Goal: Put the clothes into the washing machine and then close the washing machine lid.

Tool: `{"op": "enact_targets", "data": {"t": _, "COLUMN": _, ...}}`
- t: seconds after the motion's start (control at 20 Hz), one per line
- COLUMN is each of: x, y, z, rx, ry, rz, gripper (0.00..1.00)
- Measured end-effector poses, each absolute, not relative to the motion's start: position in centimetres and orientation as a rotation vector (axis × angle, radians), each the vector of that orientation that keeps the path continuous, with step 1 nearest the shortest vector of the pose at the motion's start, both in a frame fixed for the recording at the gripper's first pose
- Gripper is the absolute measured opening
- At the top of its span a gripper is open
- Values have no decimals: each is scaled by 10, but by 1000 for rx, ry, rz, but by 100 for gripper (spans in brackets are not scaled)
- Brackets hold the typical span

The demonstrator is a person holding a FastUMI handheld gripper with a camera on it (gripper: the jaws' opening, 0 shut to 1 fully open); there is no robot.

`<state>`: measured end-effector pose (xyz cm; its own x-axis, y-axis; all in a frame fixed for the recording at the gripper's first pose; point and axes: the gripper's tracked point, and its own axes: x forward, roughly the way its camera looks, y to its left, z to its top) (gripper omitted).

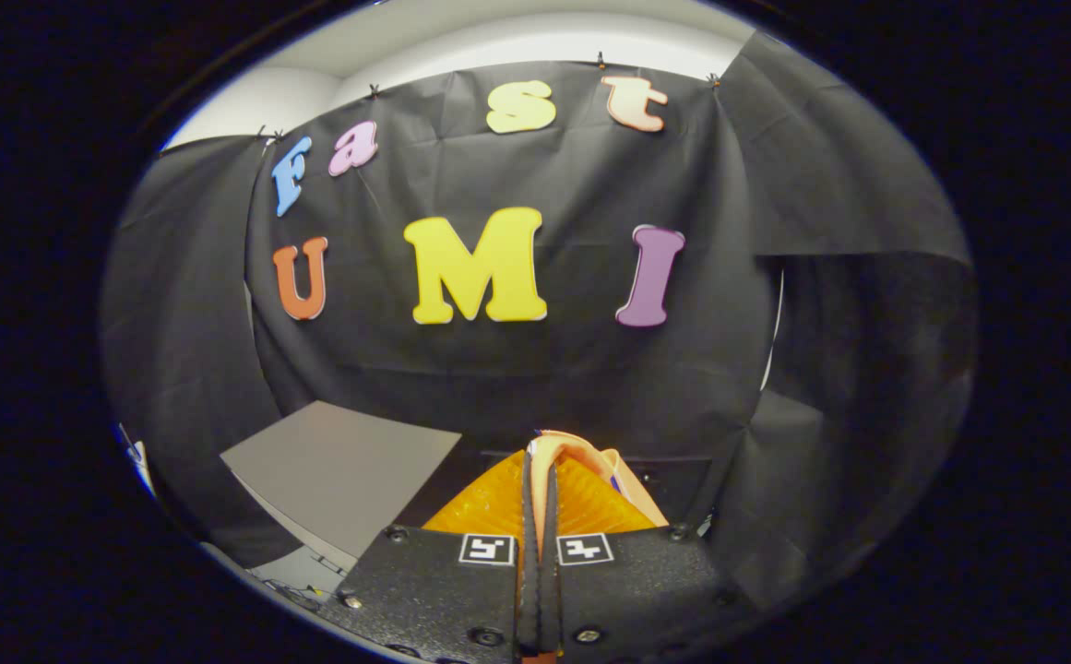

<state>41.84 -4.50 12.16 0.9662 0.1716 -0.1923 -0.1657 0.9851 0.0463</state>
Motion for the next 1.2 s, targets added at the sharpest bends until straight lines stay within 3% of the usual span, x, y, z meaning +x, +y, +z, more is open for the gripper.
{"op": "enact_targets", "data": {"t": 0.65, "x": 530, "y": -64, "z": -79, "rx": -12, "ry": 526, "rz": 100, "gripper": 4}}
{"op": "enact_targets", "data": {"t": 1.2, "x": 481, "y": -80, "z": -224, "rx": 69, "ry": 917, "rz": 35, "gripper": 4}}
